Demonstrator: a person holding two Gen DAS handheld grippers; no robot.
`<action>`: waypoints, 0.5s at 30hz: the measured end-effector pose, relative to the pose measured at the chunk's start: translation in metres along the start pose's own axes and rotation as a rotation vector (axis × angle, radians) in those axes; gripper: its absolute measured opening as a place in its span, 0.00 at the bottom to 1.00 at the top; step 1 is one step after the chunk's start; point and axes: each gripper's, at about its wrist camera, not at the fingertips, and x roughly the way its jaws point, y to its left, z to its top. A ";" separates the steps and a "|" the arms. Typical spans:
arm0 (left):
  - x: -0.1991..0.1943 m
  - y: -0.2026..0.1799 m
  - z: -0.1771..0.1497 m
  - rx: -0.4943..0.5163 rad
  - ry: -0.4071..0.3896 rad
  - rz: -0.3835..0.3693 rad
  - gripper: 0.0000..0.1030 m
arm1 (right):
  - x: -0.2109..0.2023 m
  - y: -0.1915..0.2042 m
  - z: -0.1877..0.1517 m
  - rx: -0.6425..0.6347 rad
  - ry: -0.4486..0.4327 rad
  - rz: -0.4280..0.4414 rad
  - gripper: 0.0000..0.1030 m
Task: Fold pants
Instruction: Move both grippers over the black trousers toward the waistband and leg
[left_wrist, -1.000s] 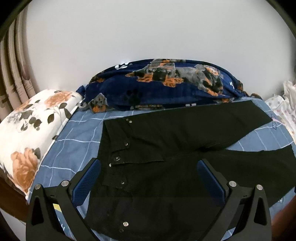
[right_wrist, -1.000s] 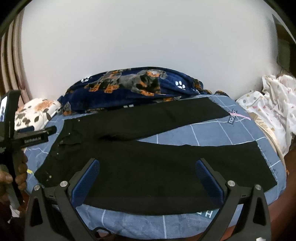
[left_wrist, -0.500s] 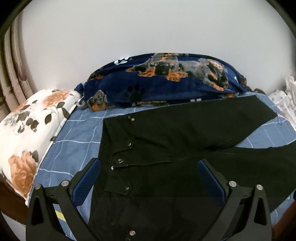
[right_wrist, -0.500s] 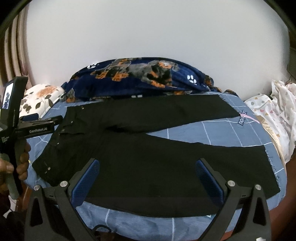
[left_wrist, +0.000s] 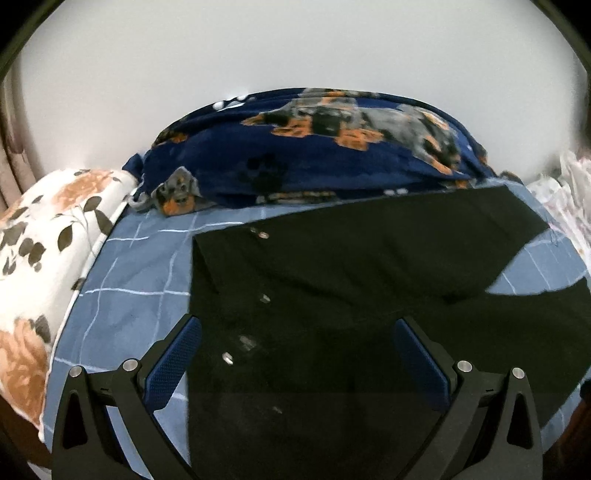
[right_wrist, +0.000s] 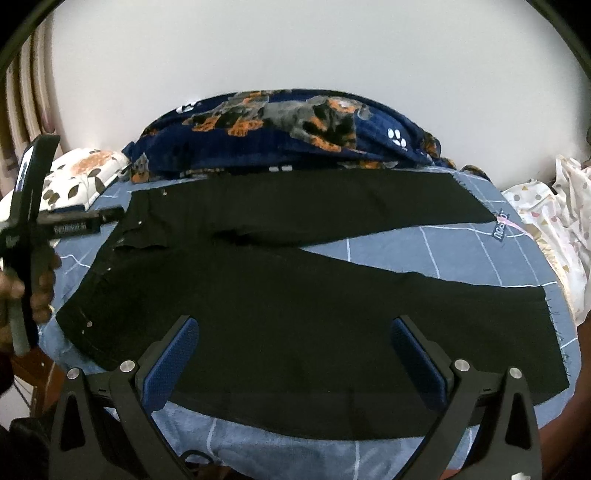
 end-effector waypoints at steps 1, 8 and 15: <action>0.006 0.008 0.004 -0.007 -0.003 -0.002 1.00 | 0.004 0.000 -0.001 0.002 0.009 0.002 1.00; 0.066 0.083 0.033 -0.056 0.022 -0.053 1.00 | 0.024 -0.004 -0.001 0.018 0.056 0.010 1.00; 0.137 0.145 0.064 -0.121 0.099 -0.184 0.92 | 0.041 -0.006 -0.004 0.024 0.105 0.002 1.00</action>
